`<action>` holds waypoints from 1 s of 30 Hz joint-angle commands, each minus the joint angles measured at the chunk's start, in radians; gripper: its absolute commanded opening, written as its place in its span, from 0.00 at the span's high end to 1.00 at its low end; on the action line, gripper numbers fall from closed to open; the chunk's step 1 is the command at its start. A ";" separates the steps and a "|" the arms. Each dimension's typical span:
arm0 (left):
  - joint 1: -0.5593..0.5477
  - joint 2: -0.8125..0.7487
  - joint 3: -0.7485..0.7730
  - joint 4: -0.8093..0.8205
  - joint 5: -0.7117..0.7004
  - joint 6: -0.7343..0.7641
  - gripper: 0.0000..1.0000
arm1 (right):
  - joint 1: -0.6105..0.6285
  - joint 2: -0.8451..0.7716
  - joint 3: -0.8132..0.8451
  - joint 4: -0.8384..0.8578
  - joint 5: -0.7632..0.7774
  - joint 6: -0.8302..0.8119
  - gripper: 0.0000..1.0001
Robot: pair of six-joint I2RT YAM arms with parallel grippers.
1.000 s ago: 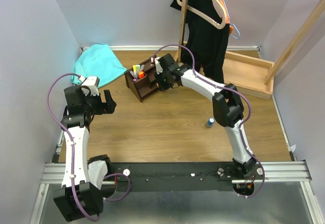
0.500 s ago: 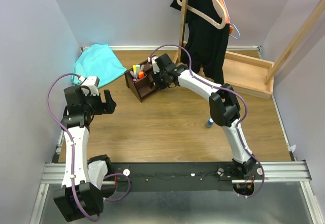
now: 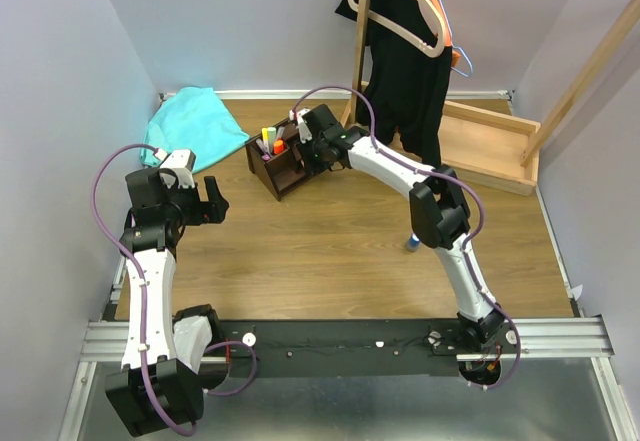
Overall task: Sort the stationery into containers
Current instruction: Place the stationery in the storage box.
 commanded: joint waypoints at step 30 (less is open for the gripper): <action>0.009 -0.003 -0.021 0.043 0.044 -0.032 0.01 | 0.024 0.011 0.015 0.039 0.041 -0.013 0.57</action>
